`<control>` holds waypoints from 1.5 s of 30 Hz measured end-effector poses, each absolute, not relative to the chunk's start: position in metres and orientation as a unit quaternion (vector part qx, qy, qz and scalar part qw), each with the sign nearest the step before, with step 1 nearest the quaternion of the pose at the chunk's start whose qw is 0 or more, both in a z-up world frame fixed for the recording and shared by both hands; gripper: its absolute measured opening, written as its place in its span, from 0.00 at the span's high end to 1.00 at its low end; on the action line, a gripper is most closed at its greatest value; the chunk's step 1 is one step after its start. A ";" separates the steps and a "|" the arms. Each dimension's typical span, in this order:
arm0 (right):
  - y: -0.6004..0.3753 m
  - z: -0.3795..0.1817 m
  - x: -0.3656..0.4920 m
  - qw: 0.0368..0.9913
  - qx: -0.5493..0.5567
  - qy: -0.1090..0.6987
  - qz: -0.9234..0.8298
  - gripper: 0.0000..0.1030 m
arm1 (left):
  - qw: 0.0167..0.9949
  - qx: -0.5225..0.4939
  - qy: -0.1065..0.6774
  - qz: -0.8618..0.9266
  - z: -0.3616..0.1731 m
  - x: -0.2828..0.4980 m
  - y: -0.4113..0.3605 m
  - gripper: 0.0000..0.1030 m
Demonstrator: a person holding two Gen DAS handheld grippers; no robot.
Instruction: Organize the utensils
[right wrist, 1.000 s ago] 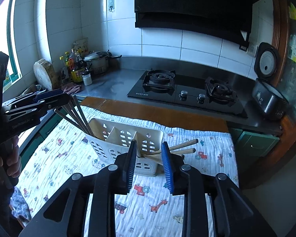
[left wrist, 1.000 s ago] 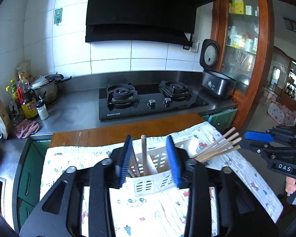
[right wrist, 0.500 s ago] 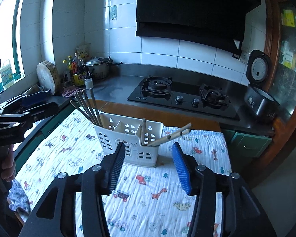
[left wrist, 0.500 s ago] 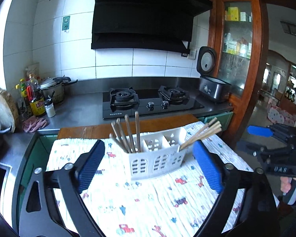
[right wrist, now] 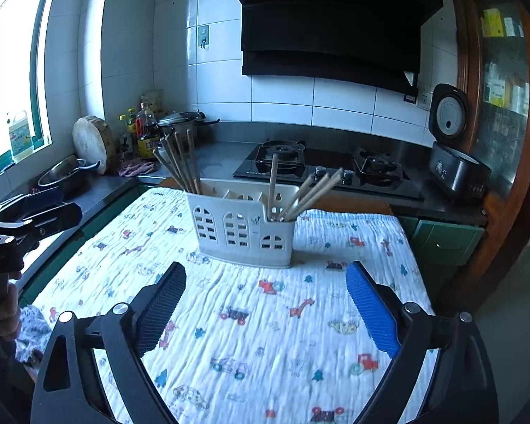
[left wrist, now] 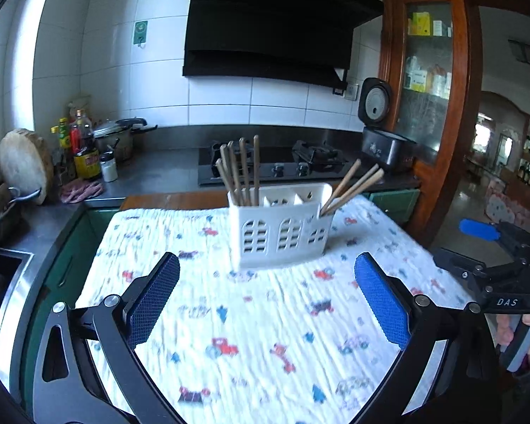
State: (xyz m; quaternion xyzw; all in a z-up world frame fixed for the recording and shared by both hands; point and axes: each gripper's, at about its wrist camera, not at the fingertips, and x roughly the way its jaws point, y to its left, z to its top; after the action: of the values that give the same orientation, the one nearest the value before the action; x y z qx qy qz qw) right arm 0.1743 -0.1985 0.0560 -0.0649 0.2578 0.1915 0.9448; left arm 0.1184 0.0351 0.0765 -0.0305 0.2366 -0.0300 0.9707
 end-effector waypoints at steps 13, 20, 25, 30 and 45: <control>-0.202 0.016 0.121 0.946 -0.039 0.262 0.189 0.09 | 0.969 -0.016 0.247 -0.024 0.039 0.062 0.030 0.05; -0.200 0.007 0.103 0.949 -0.043 0.258 0.174 0.09 | 0.966 -0.007 0.258 -0.020 0.029 0.052 0.029 0.05; -0.200 0.006 0.099 0.947 -0.041 0.261 0.181 0.09 | 0.964 -0.013 0.266 -0.020 0.024 0.052 0.030 0.05; -0.200 0.004 0.098 0.947 -0.039 0.263 0.180 0.09 | 0.963 -0.016 0.267 -0.021 0.023 0.051 0.031 0.05; -0.192 0.006 0.095 0.946 -0.050 0.262 0.183 0.09 | 0.962 -0.027 0.269 -0.030 0.021 0.049 0.033 0.05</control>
State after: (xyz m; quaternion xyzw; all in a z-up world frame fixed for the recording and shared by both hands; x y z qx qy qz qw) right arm 0.0951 -0.1917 0.0055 -0.0498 0.2624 0.1834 0.9461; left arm 0.0490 0.0334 0.0205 -0.0268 0.2692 -0.0305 0.9622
